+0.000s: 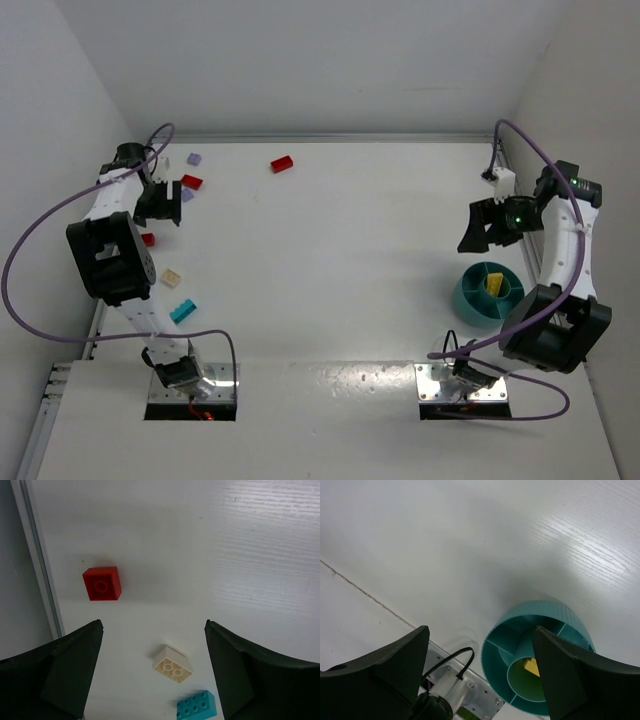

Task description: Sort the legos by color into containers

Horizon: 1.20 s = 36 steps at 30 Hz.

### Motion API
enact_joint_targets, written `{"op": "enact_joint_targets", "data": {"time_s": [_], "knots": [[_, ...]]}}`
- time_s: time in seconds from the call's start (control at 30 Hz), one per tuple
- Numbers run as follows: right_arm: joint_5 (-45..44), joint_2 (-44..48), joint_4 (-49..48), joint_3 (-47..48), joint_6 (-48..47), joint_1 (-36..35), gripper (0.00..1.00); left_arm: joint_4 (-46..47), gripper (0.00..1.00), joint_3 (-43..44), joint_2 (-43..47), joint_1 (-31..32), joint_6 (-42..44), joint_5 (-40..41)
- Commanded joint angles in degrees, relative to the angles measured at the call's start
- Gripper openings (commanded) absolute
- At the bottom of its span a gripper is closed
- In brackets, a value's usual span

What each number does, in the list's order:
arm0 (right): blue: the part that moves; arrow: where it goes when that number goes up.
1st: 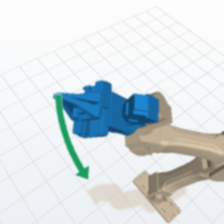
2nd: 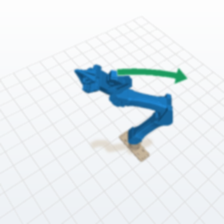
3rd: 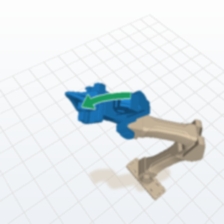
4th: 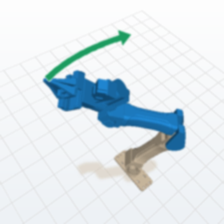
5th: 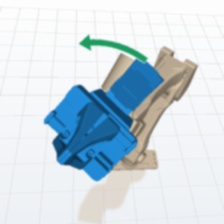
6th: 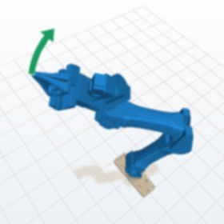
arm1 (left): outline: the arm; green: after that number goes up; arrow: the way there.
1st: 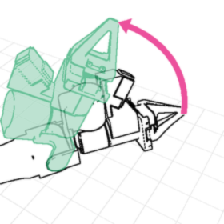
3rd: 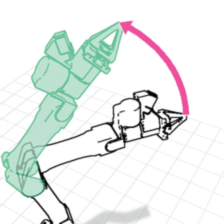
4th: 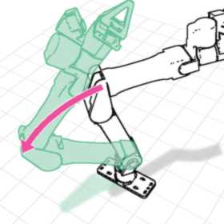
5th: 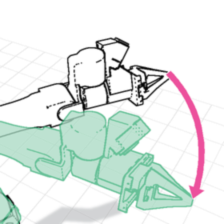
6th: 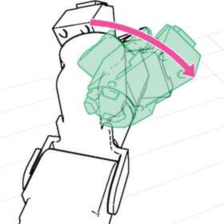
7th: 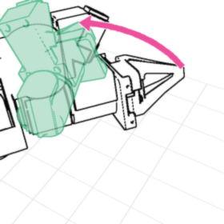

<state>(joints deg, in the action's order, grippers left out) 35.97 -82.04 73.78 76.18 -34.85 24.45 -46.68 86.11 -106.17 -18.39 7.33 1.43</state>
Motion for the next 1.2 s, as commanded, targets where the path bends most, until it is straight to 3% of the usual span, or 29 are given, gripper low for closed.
{"op": "enact_joint_targets", "data": {"time_s": [0.0, 0.3, 0.6, 0.77, 1.17], "knots": [[0.6, 0.65, -1.62, 0.72, 1.1, -0.54, 0.82, 3.34, 0.89, 2.66, -1.05, -0.33, 0.05, -1.96], [-1.68, 0.56, -1.62, 0.2, 2.16, -1.6, 0.82, 3.35, 0.89, 3.9, -3.7, 0.2, -0.57, -0.2], [-5.37, -0.75, -2.76, -1.56, 1.63, -1.6, 0.81, 3.35, 0.89, -11.99, 10.53, 1.34, 6.45, -0.11], [-5.38, -4.87, -1.53, 1.94, 1.63, -1.6, 0.81, -1.4, 0.89, -15.52, 13.53, 1.34, 11.65, -1.87], [-9.51, -7.61, 1.54, 7.22, 3.39, -2.65, 0.79, -2.54, 0.9, -20.36, 14.32, 0.81, 0.59, -6.0]]}}
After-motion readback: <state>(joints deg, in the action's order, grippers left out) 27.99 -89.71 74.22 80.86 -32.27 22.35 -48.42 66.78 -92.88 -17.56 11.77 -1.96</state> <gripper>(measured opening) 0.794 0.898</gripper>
